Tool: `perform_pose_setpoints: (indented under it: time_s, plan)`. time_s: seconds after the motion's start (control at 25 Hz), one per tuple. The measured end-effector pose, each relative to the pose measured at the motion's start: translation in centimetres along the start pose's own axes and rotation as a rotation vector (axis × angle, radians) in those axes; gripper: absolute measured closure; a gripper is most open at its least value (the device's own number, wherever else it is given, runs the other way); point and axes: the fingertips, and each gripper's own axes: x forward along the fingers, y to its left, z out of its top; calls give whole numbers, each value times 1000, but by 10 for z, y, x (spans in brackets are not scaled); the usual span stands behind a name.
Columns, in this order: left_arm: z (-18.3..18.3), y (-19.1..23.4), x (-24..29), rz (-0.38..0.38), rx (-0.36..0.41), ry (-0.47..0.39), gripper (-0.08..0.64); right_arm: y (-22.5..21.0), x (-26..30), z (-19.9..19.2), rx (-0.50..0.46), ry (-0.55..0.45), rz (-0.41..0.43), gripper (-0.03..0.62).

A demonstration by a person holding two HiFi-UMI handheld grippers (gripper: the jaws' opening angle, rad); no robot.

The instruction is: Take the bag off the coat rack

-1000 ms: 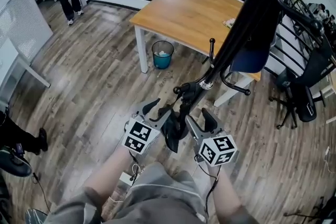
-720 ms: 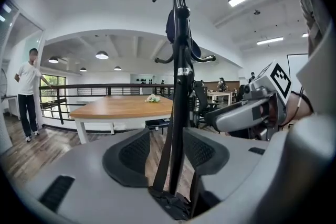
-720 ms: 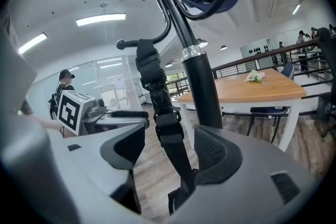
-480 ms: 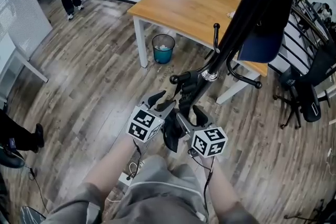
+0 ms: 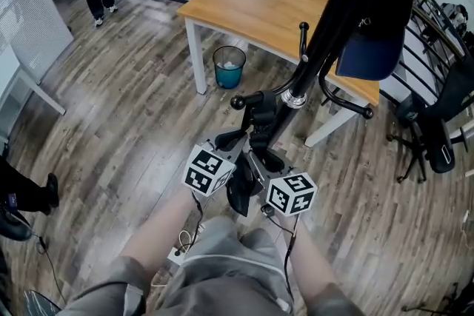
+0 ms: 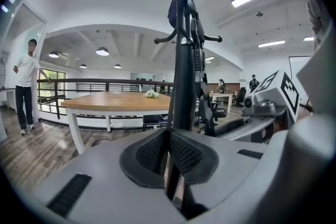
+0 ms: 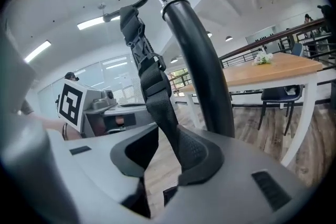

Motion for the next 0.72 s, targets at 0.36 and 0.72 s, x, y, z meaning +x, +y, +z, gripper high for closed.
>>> perform_pose_setpoints:
  time_s: [0.36,0.72]
  plan:
    - [-4,12,-16,50,-47,44,543,-4,-19,6,3,11,-17,558]
    - [35,26,-72,159,-151,20,545,23,-55,64,41,-24,0,560]
